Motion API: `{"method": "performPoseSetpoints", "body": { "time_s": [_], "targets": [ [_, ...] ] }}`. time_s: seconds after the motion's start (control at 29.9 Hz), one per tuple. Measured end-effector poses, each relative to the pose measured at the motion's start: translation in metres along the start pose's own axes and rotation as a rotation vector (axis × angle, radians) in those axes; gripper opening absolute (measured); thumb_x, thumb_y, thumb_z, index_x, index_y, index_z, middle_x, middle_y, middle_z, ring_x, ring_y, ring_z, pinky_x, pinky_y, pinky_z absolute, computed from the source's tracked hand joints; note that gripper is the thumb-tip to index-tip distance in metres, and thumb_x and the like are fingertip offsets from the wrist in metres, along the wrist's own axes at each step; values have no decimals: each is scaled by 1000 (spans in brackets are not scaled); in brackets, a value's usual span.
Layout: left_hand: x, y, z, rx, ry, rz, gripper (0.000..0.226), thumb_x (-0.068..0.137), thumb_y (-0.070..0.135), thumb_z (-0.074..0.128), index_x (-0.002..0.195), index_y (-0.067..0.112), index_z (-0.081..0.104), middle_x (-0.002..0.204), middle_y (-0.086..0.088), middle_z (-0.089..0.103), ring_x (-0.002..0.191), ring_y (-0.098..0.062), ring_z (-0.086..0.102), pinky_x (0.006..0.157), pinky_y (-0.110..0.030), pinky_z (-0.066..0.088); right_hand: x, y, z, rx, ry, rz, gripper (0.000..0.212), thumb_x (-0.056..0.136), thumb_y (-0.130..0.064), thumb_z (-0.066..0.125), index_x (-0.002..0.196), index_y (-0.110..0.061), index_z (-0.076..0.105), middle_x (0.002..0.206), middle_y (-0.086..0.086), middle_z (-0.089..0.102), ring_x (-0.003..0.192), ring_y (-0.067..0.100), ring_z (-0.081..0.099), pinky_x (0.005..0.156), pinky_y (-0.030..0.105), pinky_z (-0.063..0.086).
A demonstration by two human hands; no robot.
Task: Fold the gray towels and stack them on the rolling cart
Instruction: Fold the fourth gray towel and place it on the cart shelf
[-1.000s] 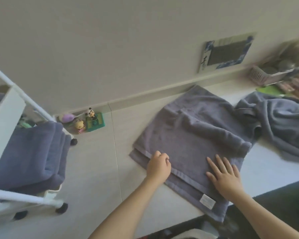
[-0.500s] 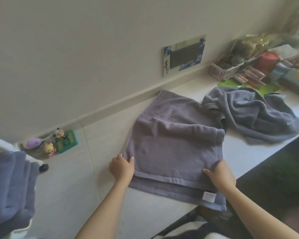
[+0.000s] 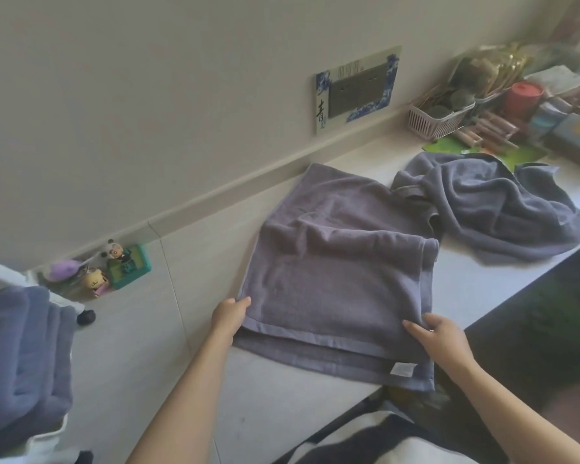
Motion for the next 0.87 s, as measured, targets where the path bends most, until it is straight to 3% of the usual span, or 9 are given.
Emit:
{"method": "performPoseSetpoints", "body": {
  "time_s": [0.1, 0.2, 0.27, 0.33, 0.43, 0.5, 0.6, 0.7, 0.87],
  "targets": [
    [-9, 1, -9, -41, -11, 27, 32, 79, 29, 57, 89, 0, 64, 95, -17, 62, 88, -25, 52, 75, -35, 38, -17, 4, -5, 40, -67, -68, 12, 89, -13, 61, 79, -14, 67, 75, 3, 69, 70, 15, 63, 56, 20, 43],
    [-17, 1, -15, 23, -20, 101, 29, 60, 35, 45, 66, 8, 52, 74, -10, 48, 73, -22, 41, 62, -35, 29, -21, 9, -5, 39, -64, -84, 17, 88, -3, 57, 84, -16, 67, 76, -2, 69, 70, 7, 61, 53, 9, 40],
    [-19, 4, -14, 173, -29, 209, 26, 71, 31, 49, 57, 12, 39, 72, -9, 43, 72, -21, 39, 60, -35, 26, -22, 10, -2, 25, -56, -90, 20, 87, -2, 56, 88, -18, 67, 80, -3, 68, 72, 4, 59, 53, 8, 39],
    [-18, 5, -10, 284, 20, 336, 41, 82, 12, 56, 53, 14, 27, 76, -12, 42, 74, -20, 39, 64, -32, 29, -24, 8, 0, 1, -36, -101, 19, 87, -2, 56, 84, -18, 65, 79, 0, 67, 72, 10, 60, 53, 10, 40],
    [-20, 7, -7, 329, 81, 404, 47, 76, -1, 59, 52, 16, 21, 73, -12, 39, 75, -23, 39, 71, -34, 36, -25, 2, 4, -16, -19, -122, 22, 86, -3, 58, 76, -23, 55, 73, -5, 60, 67, 14, 54, 52, 7, 40],
    [-20, 5, -5, 336, 73, 370, 46, 80, 6, 59, 54, 15, 22, 66, -5, 34, 73, -27, 39, 64, -34, 30, -24, 1, 8, -41, -8, -121, 11, 86, -13, 64, 94, -19, 58, 86, -4, 60, 78, 16, 55, 58, 11, 39],
    [-20, 0, -7, 352, 95, 307, 40, 91, 17, 53, 62, 13, 25, 60, -4, 34, 66, -27, 37, 58, -35, 23, -19, 5, 13, -194, 7, -110, 40, 83, -31, 69, 114, -11, 56, 108, 2, 58, 93, 18, 53, 73, 26, 41],
    [-18, -11, -9, 377, 105, 290, 31, 93, 19, 55, 69, 12, 35, 63, -4, 41, 68, -26, 39, 58, -33, 23, -16, 5, 15, -305, -2, -149, 26, 83, -27, 69, 99, -8, 62, 129, 6, 53, 103, 22, 53, 82, 27, 42],
    [-14, -23, -14, 335, 110, 278, 18, 90, 21, 61, 94, 4, 57, 84, -7, 56, 78, -24, 50, 66, -28, 31, -19, 5, 15, -334, -23, -204, 10, 84, -15, 65, 81, -12, 56, 129, 4, 52, 88, 14, 46, 74, 23, 38]
  ]
}}
Point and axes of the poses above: each hand's wrist, its own x-axis towards the middle knuckle, its own z-axis out of the palm, y = z × x, the point moved 4 cm from there along x, towards the middle knuckle
